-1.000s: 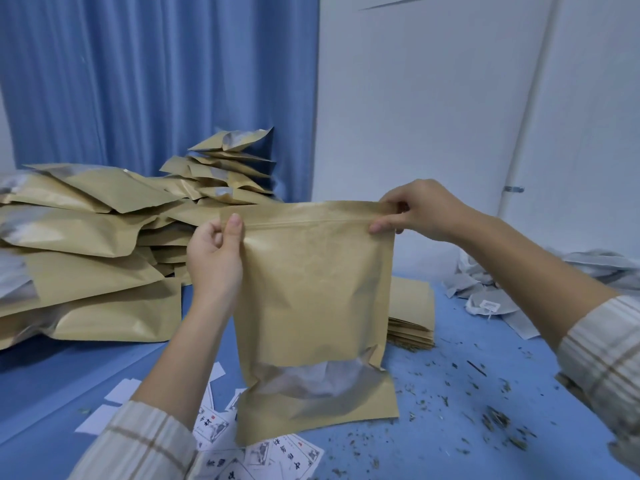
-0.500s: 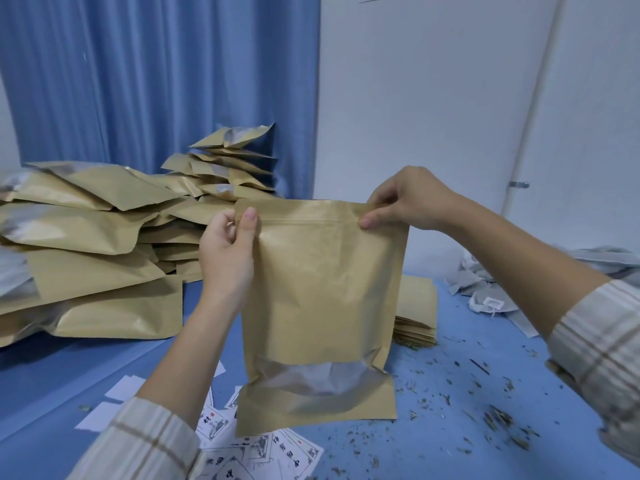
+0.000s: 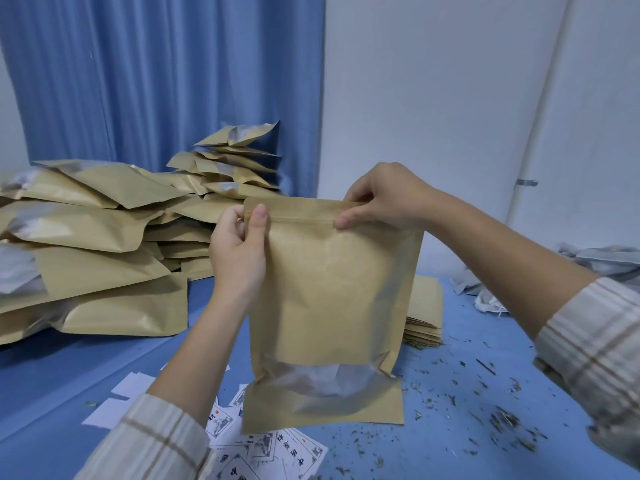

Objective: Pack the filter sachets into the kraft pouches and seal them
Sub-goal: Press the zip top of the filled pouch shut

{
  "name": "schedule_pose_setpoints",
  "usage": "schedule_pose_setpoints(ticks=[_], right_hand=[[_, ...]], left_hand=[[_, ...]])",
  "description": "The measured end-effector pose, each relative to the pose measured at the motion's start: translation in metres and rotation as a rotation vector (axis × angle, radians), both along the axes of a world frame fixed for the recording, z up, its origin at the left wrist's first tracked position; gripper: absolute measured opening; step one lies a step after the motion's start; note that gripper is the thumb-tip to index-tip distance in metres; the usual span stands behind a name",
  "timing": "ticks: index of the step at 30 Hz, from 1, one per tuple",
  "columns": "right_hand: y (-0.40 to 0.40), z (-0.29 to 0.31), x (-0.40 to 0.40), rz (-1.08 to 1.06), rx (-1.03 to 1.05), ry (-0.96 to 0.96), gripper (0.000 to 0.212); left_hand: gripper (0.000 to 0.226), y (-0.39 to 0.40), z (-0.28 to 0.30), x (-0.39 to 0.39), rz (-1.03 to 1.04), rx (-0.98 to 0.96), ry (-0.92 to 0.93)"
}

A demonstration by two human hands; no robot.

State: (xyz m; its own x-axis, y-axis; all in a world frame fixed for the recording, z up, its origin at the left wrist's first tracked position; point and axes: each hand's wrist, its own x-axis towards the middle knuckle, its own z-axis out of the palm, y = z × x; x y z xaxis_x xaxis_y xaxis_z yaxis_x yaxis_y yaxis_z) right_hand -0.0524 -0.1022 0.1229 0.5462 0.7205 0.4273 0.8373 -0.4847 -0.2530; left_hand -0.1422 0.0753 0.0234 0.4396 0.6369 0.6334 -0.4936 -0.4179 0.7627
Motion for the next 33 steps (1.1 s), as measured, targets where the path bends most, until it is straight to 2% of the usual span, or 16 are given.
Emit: schedule_pose_setpoints(ticks=[3, 6, 8, 12, 15, 18, 23, 28, 33], right_hand=[[0.003, -0.002, 0.000, -0.007, -0.017, -0.050, 0.020], [0.009, -0.005, -0.003, 0.004, -0.078, -0.034, 0.038], [0.016, -0.005, -0.009, 0.021, -0.071, -0.053, 0.041], [0.022, -0.002, -0.013, 0.036, -0.009, -0.053, 0.029], [0.026, -0.004, -0.016, 0.043, -0.014, -0.022, 0.029], [0.035, -0.005, -0.017, 0.067, 0.031, -0.068, 0.027], [0.048, -0.009, -0.023, 0.084, -0.057, -0.121, 0.022], [0.050, -0.009, -0.022, 0.122, 0.031, -0.087, 0.015], [0.029, -0.015, -0.003, -0.033, 0.062, -0.120, 0.054]], left_hand=[[0.032, -0.001, -0.002, 0.000, -0.020, -0.024, -0.002], [0.033, -0.002, -0.003, 0.000, -0.036, -0.029, -0.005], [0.033, -0.004, -0.001, 0.001, -0.045, -0.032, -0.020], [0.034, -0.002, -0.002, 0.000, -0.053, -0.049, -0.035], [0.033, -0.003, -0.006, 0.000, -0.058, -0.047, -0.042], [0.030, -0.004, -0.008, 0.000, -0.050, -0.031, -0.031], [0.026, -0.007, -0.009, 0.001, -0.140, -0.088, -0.075], [0.028, -0.004, -0.007, 0.001, -0.153, -0.068, -0.085], [0.022, 0.004, -0.007, 0.001, -0.140, -0.092, -0.133]])
